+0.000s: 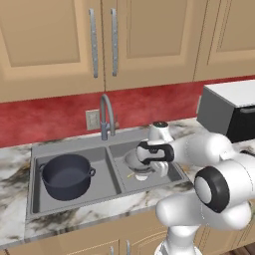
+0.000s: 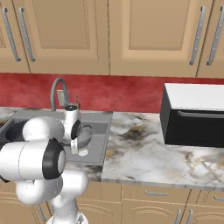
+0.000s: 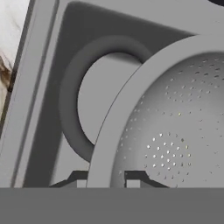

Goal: Pick the pot and colander and place them in the sink. Then turn on the water.

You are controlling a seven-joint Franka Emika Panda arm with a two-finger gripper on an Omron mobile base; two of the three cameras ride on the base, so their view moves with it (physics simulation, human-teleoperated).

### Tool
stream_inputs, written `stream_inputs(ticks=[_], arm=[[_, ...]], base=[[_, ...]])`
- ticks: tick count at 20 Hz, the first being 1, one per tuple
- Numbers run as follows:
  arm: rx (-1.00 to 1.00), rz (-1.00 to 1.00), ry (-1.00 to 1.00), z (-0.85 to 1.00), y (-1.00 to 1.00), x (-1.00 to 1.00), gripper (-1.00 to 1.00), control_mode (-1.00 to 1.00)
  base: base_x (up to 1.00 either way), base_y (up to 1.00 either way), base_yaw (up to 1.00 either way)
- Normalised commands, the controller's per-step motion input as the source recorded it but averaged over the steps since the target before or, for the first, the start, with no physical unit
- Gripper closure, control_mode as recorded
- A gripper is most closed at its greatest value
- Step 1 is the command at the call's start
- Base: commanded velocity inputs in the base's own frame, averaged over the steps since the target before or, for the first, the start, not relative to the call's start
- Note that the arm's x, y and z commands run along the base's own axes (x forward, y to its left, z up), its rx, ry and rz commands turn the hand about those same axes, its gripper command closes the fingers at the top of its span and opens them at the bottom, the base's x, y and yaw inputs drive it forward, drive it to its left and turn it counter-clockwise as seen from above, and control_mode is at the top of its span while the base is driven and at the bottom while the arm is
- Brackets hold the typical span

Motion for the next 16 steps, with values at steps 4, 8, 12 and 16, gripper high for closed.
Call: stream_inputs(ticks=[4,8,12,16], arm=[[0.02,0.0,0.0,-0.36,0.0,0.35,1.0,-1.0],[0.0,0.0,0.0,-0.48,0.0,0.31,1.0,-1.0],[0.0,0.0,0.0,-0.45,0.0,0.32,1.0,-1.0],[0.0,0.0,0.0,-0.38,0.0,0.42,1.0,-1.0]], base=[[0.0,0.0,0.0],[0.0,0.0,0.0],[0.0,0.0,0.0],[0.0,0.0,0.0]])
